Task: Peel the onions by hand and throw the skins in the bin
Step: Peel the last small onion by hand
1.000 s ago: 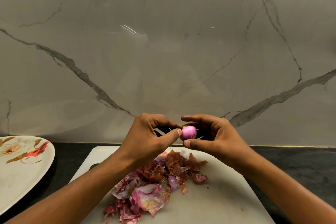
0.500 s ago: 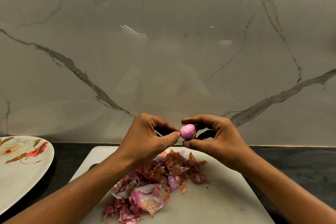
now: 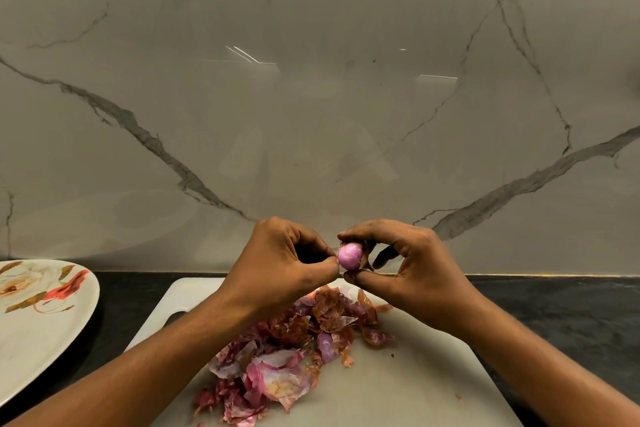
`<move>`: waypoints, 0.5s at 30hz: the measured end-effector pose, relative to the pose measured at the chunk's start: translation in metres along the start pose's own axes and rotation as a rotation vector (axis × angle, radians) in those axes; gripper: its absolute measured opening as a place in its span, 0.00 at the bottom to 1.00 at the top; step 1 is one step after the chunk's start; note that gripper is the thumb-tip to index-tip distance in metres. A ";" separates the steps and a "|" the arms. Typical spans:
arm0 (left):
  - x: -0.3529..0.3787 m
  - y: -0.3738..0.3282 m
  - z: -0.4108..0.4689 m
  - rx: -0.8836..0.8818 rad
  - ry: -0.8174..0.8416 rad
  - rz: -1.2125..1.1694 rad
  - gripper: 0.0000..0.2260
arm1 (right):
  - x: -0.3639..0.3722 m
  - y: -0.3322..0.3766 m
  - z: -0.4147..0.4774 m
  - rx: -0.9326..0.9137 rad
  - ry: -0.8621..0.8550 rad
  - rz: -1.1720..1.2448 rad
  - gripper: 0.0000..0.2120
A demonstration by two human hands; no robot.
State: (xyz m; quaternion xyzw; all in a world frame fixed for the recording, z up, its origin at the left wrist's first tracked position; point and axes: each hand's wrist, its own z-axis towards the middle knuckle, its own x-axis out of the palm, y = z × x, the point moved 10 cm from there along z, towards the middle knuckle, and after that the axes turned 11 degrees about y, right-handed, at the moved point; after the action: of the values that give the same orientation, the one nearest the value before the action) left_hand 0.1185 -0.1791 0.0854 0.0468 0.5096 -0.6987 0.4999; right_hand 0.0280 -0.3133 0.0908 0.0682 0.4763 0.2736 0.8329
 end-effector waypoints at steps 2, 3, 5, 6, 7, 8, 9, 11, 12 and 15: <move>-0.001 -0.003 -0.001 0.010 -0.007 -0.014 0.07 | 0.001 0.002 0.000 -0.010 -0.001 0.008 0.21; -0.001 -0.004 -0.002 0.010 -0.010 -0.020 0.08 | 0.001 0.002 0.000 -0.010 -0.001 0.018 0.21; -0.003 -0.004 -0.002 0.004 -0.017 -0.026 0.09 | 0.001 0.002 0.000 -0.005 -0.003 0.048 0.21; -0.003 -0.003 -0.002 0.000 -0.019 -0.025 0.08 | 0.001 0.001 0.000 -0.003 -0.004 0.062 0.21; -0.004 -0.003 -0.001 -0.002 -0.021 -0.024 0.07 | 0.001 0.001 0.000 0.000 -0.002 0.076 0.21; -0.004 -0.002 -0.001 -0.003 -0.021 -0.023 0.06 | 0.001 0.000 0.000 0.003 0.000 0.092 0.21; -0.004 -0.002 -0.001 -0.003 -0.021 -0.027 0.05 | 0.002 0.000 0.000 0.007 0.006 0.111 0.21; -0.005 -0.002 -0.001 0.000 -0.020 -0.036 0.06 | 0.003 -0.002 0.000 0.015 0.019 0.144 0.21; -0.005 -0.002 -0.001 0.002 -0.020 -0.039 0.07 | 0.003 -0.003 0.000 0.019 0.025 0.157 0.21; -0.005 -0.007 -0.002 0.012 -0.013 -0.062 0.18 | 0.005 -0.005 -0.001 0.036 0.047 0.203 0.22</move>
State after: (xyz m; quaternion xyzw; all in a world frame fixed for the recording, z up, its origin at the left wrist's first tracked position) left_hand 0.1148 -0.1747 0.0922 0.0296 0.5033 -0.7174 0.4808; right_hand 0.0316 -0.3154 0.0845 0.1247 0.4913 0.3492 0.7881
